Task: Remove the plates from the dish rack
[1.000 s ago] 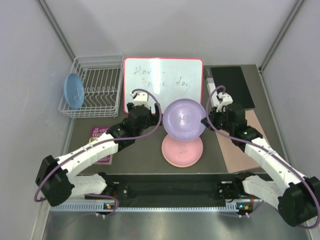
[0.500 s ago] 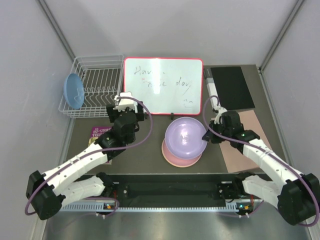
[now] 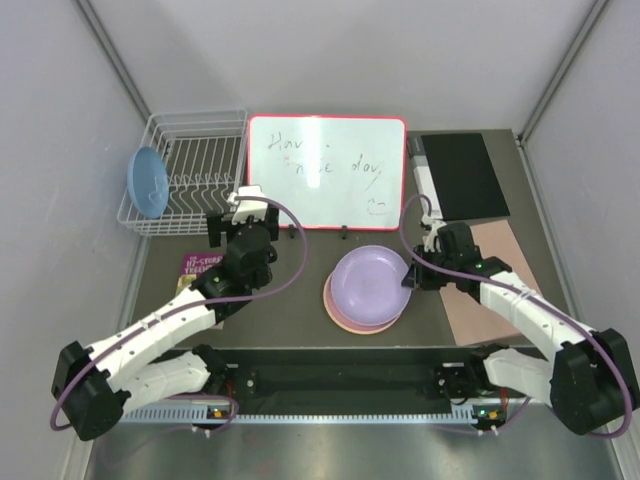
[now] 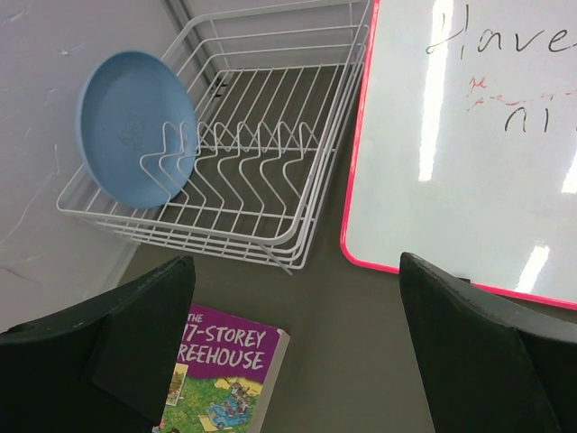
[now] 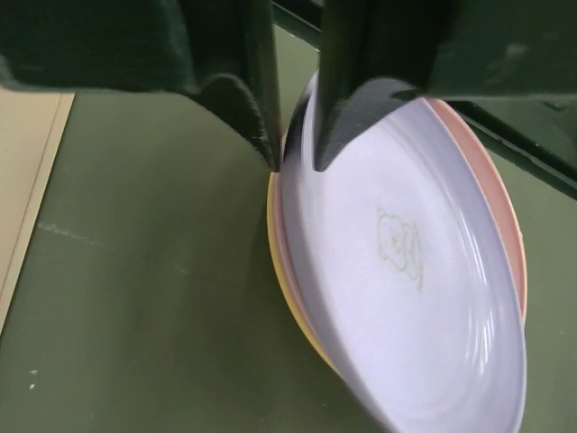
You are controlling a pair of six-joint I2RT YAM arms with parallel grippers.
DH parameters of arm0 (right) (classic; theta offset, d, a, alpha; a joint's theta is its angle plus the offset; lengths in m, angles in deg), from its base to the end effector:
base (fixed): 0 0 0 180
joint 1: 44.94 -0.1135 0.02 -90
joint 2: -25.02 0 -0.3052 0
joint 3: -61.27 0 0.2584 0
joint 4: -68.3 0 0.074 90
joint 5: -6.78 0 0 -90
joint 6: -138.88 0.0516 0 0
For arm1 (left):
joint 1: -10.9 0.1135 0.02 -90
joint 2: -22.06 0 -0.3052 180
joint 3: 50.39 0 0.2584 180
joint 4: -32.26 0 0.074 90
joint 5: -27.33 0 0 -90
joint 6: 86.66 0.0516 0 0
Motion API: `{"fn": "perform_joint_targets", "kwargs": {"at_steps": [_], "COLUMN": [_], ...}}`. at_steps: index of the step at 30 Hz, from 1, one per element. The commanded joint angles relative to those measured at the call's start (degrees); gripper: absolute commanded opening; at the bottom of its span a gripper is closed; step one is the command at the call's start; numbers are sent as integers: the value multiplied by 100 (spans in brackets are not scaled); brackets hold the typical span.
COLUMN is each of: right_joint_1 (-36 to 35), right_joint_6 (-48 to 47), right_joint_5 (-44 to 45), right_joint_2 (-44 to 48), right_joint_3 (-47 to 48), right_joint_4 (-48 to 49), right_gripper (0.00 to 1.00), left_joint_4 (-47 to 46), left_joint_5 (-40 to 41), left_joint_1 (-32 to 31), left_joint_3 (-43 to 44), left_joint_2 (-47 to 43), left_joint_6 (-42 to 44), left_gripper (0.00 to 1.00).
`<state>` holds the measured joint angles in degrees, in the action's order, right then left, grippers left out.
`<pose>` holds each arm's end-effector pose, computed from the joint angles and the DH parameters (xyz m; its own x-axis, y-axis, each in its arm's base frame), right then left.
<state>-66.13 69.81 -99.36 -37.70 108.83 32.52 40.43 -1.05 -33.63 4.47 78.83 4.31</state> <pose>0.1882 0.0883 0.2212 -0.8586 0.0352 -0.5114 -0.2182 0.8777 0.4267 0.1801 -0.1135 0.3429 -0.1296 0.1387 -0.9818 -0.2820 0.9441 0.1706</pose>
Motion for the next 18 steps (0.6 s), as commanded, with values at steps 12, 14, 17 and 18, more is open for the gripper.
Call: {"fn": "perform_joint_targets", "kwargs": {"at_steps": [12, 14, 17, 18], "right_joint_1": [1, -8, -8, 1], "right_joint_6": [-256, -221, -168, -142], "right_joint_5": [1041, 1437, 1517, 1517], "right_joint_2": [743, 980, 1156, 1183], "right_joint_3": [260, 436, 551, 568], "right_joint_4": [-217, -323, -113, -51], "right_gripper": [73, 73, 77, 81], "left_joint_4": [42, 77, 269, 323], "left_joint_5": [-510, -844, -1371, -1520], "left_joint_1": [1147, 1753, 2711, 2992], "left_joint_3": [338, 462, 734, 892], "left_joint_2": [386, 614, 922, 984], "left_joint_6": [-396, -448, -527, -554], "left_gripper": [99, 99, 99, 99]}}
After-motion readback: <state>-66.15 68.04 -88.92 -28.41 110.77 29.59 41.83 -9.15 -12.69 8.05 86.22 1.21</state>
